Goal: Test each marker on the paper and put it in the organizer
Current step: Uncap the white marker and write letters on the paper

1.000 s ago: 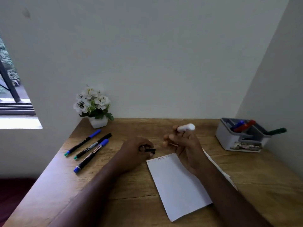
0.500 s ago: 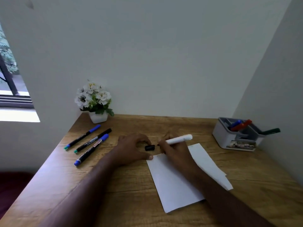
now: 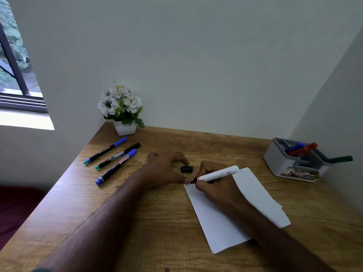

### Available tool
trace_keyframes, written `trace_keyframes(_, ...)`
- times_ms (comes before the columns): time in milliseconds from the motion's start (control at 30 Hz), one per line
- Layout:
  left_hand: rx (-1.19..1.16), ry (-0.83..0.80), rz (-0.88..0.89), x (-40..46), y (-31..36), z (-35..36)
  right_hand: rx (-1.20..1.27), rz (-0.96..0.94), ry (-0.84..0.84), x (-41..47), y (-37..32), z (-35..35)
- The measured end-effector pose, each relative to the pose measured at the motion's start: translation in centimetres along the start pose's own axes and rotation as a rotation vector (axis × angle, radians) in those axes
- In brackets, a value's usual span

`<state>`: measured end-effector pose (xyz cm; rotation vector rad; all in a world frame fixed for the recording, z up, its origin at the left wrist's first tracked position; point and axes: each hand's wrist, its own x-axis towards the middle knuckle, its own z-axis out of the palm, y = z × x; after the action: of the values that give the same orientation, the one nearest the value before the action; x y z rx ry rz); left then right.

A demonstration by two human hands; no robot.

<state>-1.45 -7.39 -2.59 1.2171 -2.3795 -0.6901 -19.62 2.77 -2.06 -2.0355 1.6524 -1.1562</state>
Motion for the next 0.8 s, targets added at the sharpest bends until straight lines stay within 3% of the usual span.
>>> trace_keyframes(167,-0.007,-0.006,-0.007,0.1,-0.2,0.1,0.075,0.073,-0.003,0.1,0.3,1.2)
trace_keyframes(300,-0.011,-0.022,-0.027,0.1,-0.2,0.1,0.036,0.044,0.045,-0.1,0.9,1.5)
trace_keyframes(800,-0.021,-0.032,-0.032,0.1,0.0,-0.1,-0.115,0.110,-0.022,-0.6,-0.1,1.2)
